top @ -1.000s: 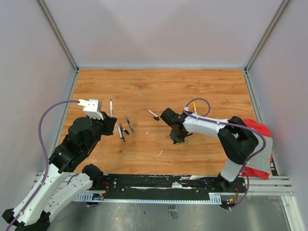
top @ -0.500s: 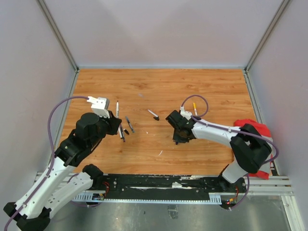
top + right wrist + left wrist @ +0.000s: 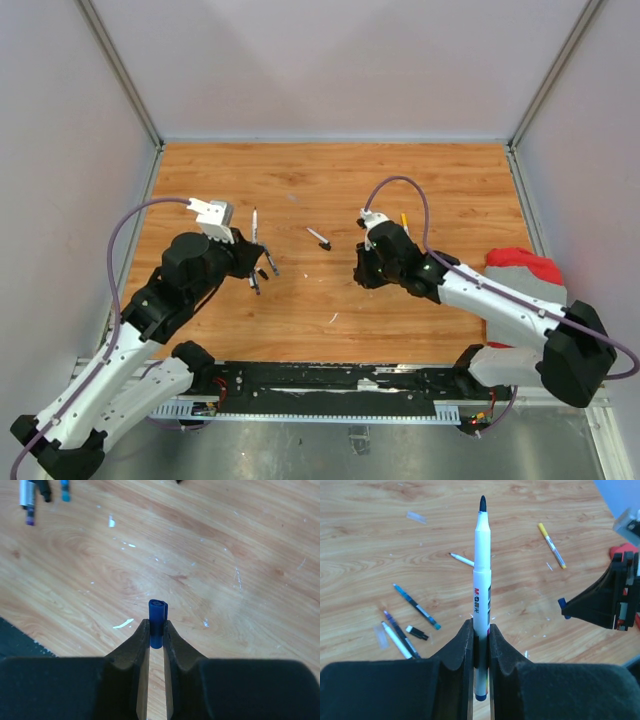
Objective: Insert the pens into the pen caps
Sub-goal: Insert the pen cap onto the pen.
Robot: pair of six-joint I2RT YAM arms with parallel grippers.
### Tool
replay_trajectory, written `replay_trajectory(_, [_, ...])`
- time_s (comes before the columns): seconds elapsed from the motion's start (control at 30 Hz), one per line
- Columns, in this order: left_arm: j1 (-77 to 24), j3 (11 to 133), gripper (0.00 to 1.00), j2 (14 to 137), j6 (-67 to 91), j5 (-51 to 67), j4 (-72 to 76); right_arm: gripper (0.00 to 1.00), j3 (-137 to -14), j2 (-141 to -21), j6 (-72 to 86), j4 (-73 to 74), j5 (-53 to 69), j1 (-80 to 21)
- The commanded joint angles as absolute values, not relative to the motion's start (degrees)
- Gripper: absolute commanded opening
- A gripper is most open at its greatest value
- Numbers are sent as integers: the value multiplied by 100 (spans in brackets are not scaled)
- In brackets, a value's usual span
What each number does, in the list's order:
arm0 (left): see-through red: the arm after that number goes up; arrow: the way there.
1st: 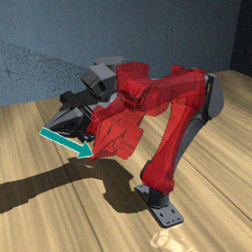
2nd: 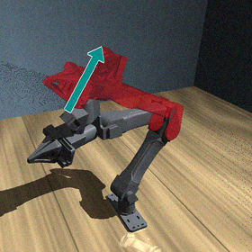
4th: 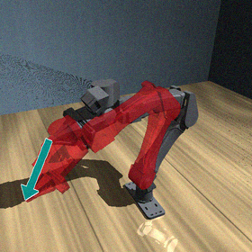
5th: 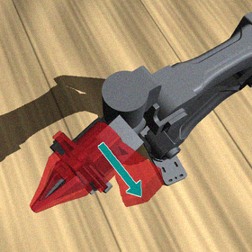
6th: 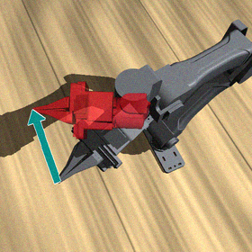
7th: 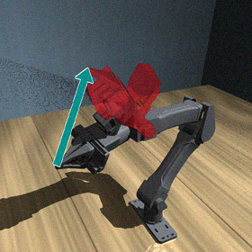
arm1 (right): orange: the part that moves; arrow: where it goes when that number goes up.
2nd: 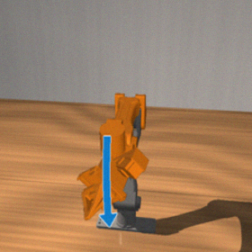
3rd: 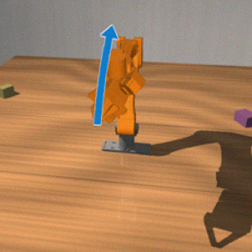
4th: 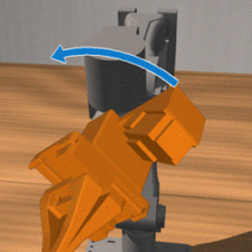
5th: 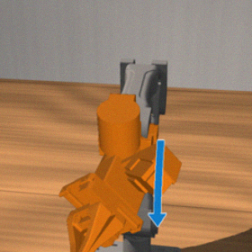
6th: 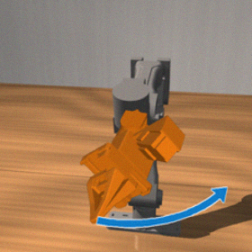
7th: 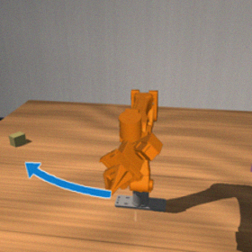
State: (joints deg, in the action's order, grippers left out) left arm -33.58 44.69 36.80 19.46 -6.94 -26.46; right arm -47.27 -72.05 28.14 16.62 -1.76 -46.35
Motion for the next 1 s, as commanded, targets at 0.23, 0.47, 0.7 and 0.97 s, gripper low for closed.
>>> replay_trajectory(0.23, [-3535,3820,1,3817,2669,358,-1078,1,-4624,-5811,2548,923,31,-4503])
replay_trajectory(0.47, [-4734,3456,1,4199,3071,-46,-217,1,-4683,-5449,3269,140,-57,-4500])
replay_trajectory(0.7, [-5173,3289,0,4509,3285,23,580,1,-4645,-5025,3688,-272,-454,-4460])
replay_trajectory(0.97, [-5446,3265,1,4699,3090,217,1143,4,-4211,-4713,4620,-1267,-300,-4432])
